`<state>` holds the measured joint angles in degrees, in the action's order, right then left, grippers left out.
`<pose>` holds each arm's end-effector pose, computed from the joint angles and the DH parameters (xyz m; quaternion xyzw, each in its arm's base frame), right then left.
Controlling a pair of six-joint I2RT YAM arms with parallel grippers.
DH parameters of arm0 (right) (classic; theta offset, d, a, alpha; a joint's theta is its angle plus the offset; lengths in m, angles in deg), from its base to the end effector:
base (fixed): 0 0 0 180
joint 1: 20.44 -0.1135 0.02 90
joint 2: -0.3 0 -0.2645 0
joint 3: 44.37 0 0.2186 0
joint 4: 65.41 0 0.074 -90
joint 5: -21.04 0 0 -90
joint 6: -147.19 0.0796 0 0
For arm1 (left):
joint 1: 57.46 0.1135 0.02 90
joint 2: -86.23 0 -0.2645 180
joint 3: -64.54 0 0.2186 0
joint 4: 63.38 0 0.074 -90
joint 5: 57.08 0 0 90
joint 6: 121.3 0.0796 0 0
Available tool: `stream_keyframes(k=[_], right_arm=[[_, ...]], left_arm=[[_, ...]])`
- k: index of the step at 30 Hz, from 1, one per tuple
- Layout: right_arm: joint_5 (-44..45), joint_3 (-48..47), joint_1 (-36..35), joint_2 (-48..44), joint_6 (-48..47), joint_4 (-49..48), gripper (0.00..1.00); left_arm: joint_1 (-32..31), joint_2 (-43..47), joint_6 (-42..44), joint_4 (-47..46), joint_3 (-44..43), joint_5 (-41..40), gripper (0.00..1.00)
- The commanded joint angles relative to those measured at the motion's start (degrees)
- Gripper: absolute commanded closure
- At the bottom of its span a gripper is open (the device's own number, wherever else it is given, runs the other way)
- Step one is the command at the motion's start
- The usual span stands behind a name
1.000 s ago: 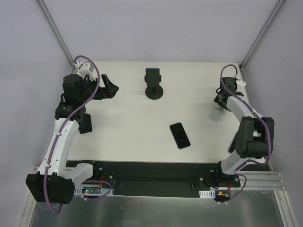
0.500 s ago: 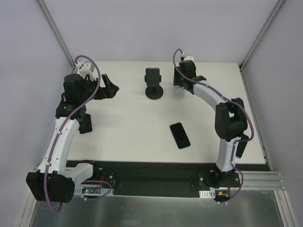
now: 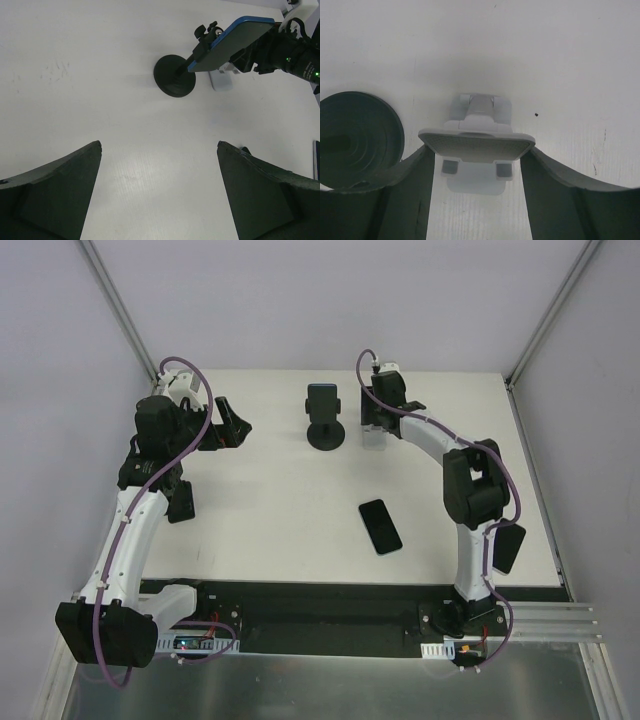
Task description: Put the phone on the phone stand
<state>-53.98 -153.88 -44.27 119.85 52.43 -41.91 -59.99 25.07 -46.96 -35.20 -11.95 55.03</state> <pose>0.4579 0.1797 0.2221 -0.1559 0.8617 -0.0356 0.4815 0.2457 -0.0408 0.3701 0.0311 0.7759 -0.2448 0.5806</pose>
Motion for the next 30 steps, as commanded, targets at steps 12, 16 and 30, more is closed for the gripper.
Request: stream_keyframes(k=[12, 16, 30], right_arm=[[-0.13, 6.82, -0.86, -12.48, 1.86, 2.53, 0.04], [2.42, 18.14, -1.74, -28.34, 0.71, 2.10, 0.04], [-26.07, 45.50, -7.00, -39.04, -1.75, 16.77, 0.04]], left_arm=[[0.33, -0.18, 0.90, -2.14, 0.09, 1.45, 0.03], [0.33, -0.09, 0.81, -2.06, 0.00, 1.80, 0.03], [0.24, 0.17, -0.25, -2.06, -0.35, 4.00, 0.03]])
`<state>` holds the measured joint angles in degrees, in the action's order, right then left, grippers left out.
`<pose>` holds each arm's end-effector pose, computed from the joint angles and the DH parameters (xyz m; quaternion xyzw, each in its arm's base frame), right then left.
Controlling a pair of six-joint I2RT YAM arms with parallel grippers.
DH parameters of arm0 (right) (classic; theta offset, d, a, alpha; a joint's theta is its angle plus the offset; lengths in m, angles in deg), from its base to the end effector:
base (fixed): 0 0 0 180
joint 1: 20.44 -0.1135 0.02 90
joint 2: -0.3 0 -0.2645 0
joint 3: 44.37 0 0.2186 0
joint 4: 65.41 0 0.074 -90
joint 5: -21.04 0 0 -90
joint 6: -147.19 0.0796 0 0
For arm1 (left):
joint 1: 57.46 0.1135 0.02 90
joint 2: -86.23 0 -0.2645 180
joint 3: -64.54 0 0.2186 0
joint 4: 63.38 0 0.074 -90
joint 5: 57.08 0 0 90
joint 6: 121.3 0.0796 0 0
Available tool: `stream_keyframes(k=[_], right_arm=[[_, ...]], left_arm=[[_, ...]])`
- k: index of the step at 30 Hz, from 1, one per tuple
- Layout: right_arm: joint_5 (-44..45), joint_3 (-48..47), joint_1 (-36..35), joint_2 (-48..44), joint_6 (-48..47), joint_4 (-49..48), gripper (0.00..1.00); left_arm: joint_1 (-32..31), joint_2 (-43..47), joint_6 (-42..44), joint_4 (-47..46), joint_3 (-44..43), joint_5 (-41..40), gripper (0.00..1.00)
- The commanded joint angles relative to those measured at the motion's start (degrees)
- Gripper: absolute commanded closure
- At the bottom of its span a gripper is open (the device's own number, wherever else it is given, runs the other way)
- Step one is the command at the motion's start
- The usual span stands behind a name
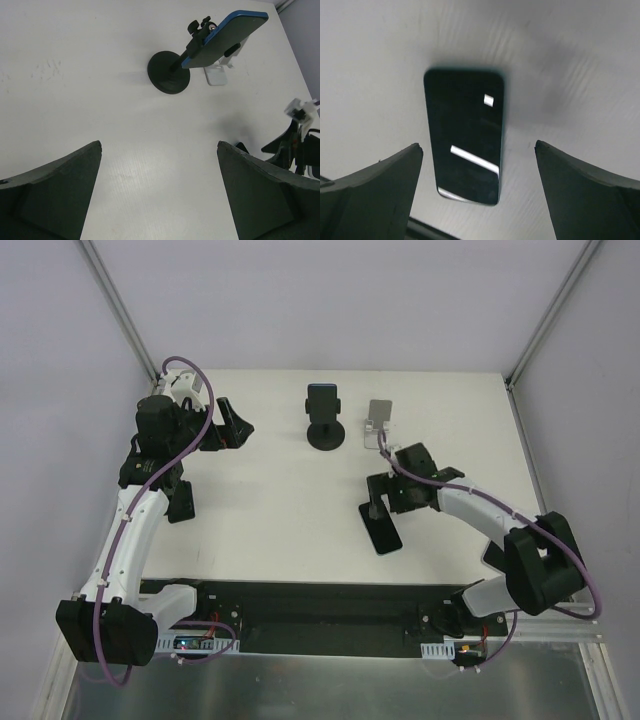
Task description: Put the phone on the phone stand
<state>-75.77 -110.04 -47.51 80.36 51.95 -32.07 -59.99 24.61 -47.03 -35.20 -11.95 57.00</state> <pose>0.2531 0.1399 0.2065 -0.2796 0.8884 0.1225 0.3429 0.2466 -0.0434 0.3685 0.0404 0.7768 -0.2578 0.5731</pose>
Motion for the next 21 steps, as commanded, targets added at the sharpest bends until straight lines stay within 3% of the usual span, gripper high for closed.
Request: stream_keyframes(k=[1, 8, 12, 21], right_arm=[[-3.40, 1.66, -4.48, 0.80, -1.44, 7.37, 0.04], [-0.41, -0.62, -7.29, 4.41, 2.50, 9.04, 0.04], [8.97, -4.31, -10.10, 8.53, 8.39, 12.64, 0.04], [13.23, -11.43, -12.57, 17.42, 11.39, 18.71, 0.04]], left_arm=[[0.24, 0.63, -0.10, -2.14, -0.27, 1.85, 0.03], [-0.46, -0.16, 0.43, -2.06, -0.18, 1.15, 0.03], [-0.46, -0.16, 0.43, -2.06, -0.26, 1.15, 0.02], [-0.46, 0.10, 0.61, -2.06, -0.27, 0.97, 0.02]])
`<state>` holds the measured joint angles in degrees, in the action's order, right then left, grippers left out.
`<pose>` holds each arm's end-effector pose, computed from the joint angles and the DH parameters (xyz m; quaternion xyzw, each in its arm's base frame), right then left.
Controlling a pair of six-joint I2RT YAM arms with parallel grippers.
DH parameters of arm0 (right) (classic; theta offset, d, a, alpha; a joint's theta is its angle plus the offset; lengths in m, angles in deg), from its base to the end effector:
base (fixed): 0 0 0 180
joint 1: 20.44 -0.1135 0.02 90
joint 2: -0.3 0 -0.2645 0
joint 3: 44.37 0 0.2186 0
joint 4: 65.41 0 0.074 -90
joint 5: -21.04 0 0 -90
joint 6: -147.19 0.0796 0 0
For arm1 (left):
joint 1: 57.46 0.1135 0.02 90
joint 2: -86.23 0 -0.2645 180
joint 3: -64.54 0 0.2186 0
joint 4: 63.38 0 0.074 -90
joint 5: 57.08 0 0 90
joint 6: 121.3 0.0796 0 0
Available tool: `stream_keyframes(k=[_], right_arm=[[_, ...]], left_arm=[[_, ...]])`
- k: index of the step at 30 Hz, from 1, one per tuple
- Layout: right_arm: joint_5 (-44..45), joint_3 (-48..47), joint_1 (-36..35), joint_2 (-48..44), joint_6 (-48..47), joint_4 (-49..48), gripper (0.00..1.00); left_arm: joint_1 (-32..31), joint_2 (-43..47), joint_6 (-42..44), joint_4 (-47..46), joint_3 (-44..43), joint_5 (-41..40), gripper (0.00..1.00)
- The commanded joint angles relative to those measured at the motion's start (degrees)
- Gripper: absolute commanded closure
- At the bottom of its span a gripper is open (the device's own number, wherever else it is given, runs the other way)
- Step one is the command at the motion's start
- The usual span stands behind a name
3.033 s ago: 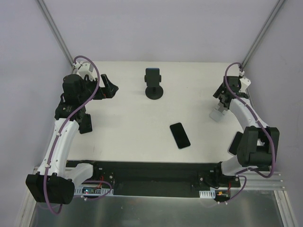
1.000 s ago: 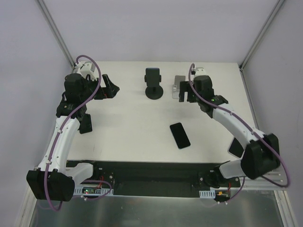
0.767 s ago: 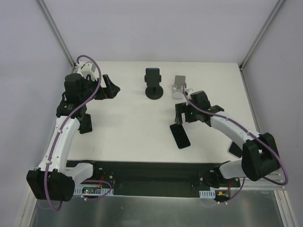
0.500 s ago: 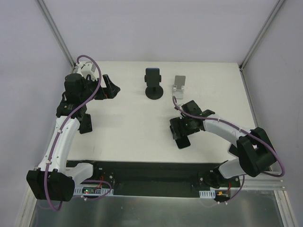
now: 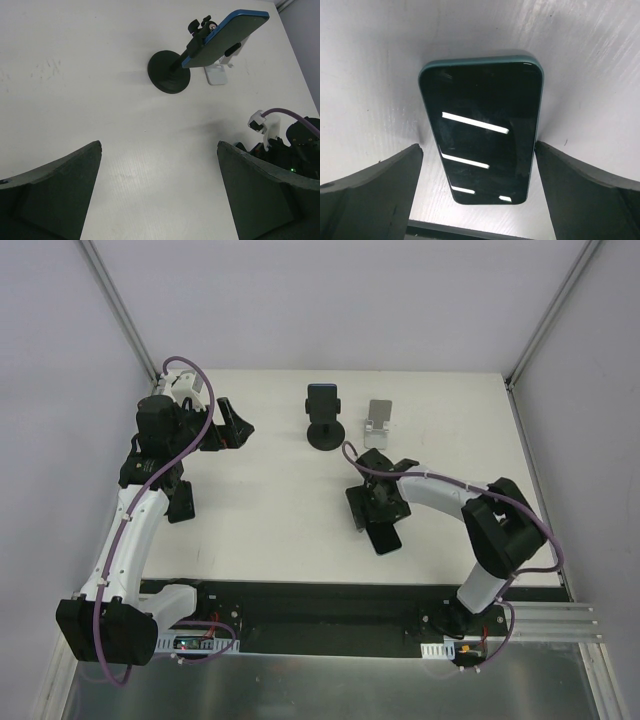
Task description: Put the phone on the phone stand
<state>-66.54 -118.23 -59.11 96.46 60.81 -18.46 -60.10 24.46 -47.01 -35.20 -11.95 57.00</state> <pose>0.2403 0.1880 0.1500 -0.2925 0.9389 0.0456 0.1754 0.2472 -0.0439 0.3679 0.0410 0.7775 -0.2583 0.5719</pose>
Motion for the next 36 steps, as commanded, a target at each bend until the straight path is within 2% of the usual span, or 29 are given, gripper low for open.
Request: stream_keyframes(k=[1, 6, 8, 13, 15, 19, 21, 22, 24, 25, 27, 32, 33, 36], right_arm=[[3.83, -3.50, -0.96, 1.83, 2.27, 5.62, 0.04], [2.60, -4.73, -1.23, 3.50, 0.34, 6.59, 0.01], [2.77, -4.91, -1.23, 4.12, 0.25, 7.38, 0.12], [2.60, -5.61, -1.40, 5.18, 0.51, 8.52, 0.26], [2.94, -6.40, -1.66, 5.61, 0.51, 9.48, 0.30], [4.00, -7.63, -1.58, 6.76, -0.01, 10.72, 0.31], [4.88, -7.72, -1.66, 6.50, -0.10, 9.76, 0.41], [5.58, -7.20, -1.58, 5.97, -0.10, 8.80, 0.57], [8.82, -5.62, -1.93, 3.26, -0.01, 2.86, 0.72], [10.23, -4.74, -1.84, 2.29, 0.51, 0.99, 0.86], [13.31, -2.28, -2.02, -0.60, 0.95, -5.41, 0.99], [19.98, 3.60, -2.19, -7.81, 2.88, -19.40, 0.99], [20.78, 6.57, -2.11, -8.96, 2.63, -26.39, 0.99], [24.21, 10.81, -2.02, -11.87, 1.92, -39.05, 0.99]], left_arm=[[-0.35, 0.17, 0.50, -2.14, -0.27, 1.06, 0.02], [-0.35, 0.43, 0.59, -2.14, -0.27, 1.06, 0.02], [-0.35, 0.52, 0.59, -2.14, -0.27, 0.97, 0.02], [-0.35, 0.61, 0.59, -2.14, -0.27, 0.97, 0.02], [-0.35, 0.61, 0.59, -2.06, -0.35, 1.15, 0.02], [-0.35, 0.78, 0.59, -2.14, -0.27, 1.06, 0.02], [-0.35, 0.78, 0.59, -2.06, -0.27, 0.97, 0.02], [-0.35, 0.96, 0.59, -2.14, -0.27, 0.89, 0.02], [-0.35, 1.13, 0.59, -2.14, -0.27, 0.97, 0.02], [-0.35, 1.22, 0.59, -2.06, -0.27, 1.06, 0.02], [-0.35, 1.48, 0.67, -2.14, -0.27, 0.89, 0.02], [-0.35, 1.40, 0.76, -2.06, -0.18, 0.62, 0.02], [-0.35, 1.40, 0.76, -2.14, -0.18, 0.62, 0.02], [-0.35, 1.31, 0.68, -2.06, -0.18, 0.80, 0.02]])
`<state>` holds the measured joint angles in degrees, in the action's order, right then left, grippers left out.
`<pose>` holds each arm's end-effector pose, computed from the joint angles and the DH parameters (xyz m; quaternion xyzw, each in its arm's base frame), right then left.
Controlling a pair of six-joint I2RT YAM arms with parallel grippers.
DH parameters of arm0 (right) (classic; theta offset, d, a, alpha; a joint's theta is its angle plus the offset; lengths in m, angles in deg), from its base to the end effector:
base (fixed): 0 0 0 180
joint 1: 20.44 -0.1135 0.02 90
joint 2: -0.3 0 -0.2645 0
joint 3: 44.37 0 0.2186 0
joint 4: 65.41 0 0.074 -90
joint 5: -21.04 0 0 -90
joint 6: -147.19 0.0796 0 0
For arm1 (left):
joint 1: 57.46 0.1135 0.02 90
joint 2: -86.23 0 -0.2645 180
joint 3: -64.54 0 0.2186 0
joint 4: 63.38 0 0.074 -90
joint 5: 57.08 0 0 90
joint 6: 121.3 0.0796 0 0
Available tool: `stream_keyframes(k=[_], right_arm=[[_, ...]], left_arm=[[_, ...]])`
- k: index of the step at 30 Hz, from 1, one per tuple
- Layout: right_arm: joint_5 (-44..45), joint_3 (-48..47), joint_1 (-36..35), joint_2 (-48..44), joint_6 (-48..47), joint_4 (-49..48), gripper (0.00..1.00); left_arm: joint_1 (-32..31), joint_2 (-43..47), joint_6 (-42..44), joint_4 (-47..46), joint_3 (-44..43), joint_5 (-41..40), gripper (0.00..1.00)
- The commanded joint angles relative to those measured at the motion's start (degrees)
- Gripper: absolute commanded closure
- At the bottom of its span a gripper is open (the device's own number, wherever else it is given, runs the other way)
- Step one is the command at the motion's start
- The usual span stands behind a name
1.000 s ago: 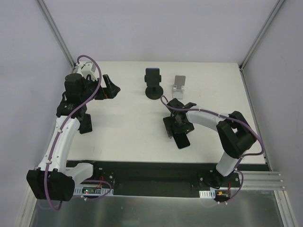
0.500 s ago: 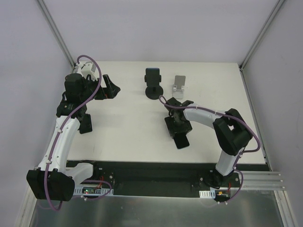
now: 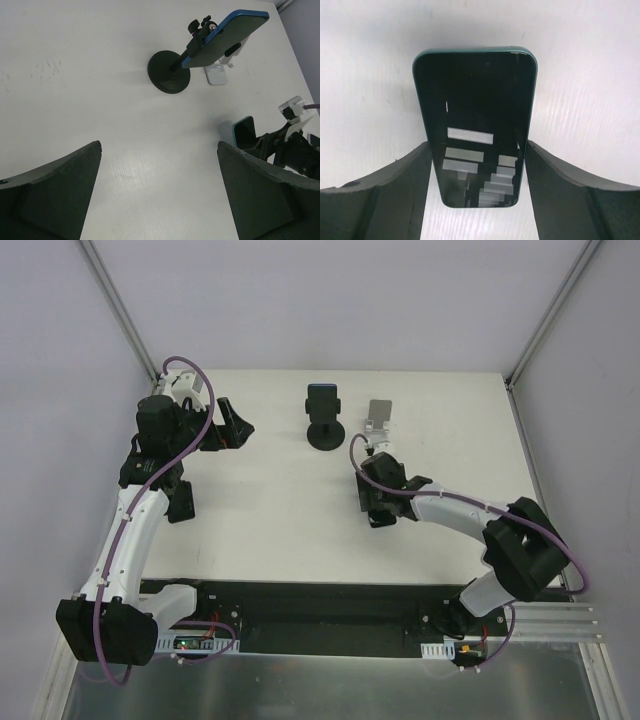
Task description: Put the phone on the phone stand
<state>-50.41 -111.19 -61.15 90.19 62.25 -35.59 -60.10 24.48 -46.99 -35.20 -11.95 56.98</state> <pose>0.2521 0.1835 0.1731 -0.2376 0.9064 -0.0186 0.3488 0.2471 -0.0439 0.3680 0.0410 0.7775 -0.2580 0.5721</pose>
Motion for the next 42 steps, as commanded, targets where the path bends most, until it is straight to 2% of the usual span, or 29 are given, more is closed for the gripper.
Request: stream_keyframes(k=[1, 2, 5, 10, 16, 20, 28, 42], right_arm=[[9.13, 3.87, 0.02, -5.95, 0.22, -23.89, 0.99], [10.45, 4.05, -0.07, -6.47, 0.13, -25.21, 0.99], [12.99, 5.98, 0.10, -6.74, -1.36, -37.13, 0.99], [17.56, 2.22, 0.63, -5.08, -6.62, -42.97, 0.99], [15.57, -4.73, 4.76, 0.63, -10.15, -50.79, 0.99], [13.89, -10.17, 7.83, 8.35, -13.14, -59.74, 0.99], [12.39, -17.39, 11.17, 18.38, -17.89, -63.72, 0.99], [8.79, -20.39, 14.52, 24.55, -17.63, -65.39, 0.99]], left_arm=[[-0.35, 1.29, 0.74, -2.14, -0.18, 0.82, 0.02], [-0.35, 1.29, 0.74, -2.06, -0.18, 0.82, 0.02], [-0.35, 1.03, 0.57, -2.14, -0.26, 1.08, 0.02], [-0.35, 1.02, 0.48, -2.06, -0.27, 1.17, 0.02], [-0.35, 0.94, 0.30, -2.06, -0.35, 1.79, 0.02], [-0.35, 1.20, 0.39, -2.06, -0.27, 1.52, 0.02], [-0.35, 0.67, 0.65, -2.06, -0.27, 1.08, 0.02], [-0.35, 0.32, 0.39, -2.06, -0.35, 1.96, 0.02]])
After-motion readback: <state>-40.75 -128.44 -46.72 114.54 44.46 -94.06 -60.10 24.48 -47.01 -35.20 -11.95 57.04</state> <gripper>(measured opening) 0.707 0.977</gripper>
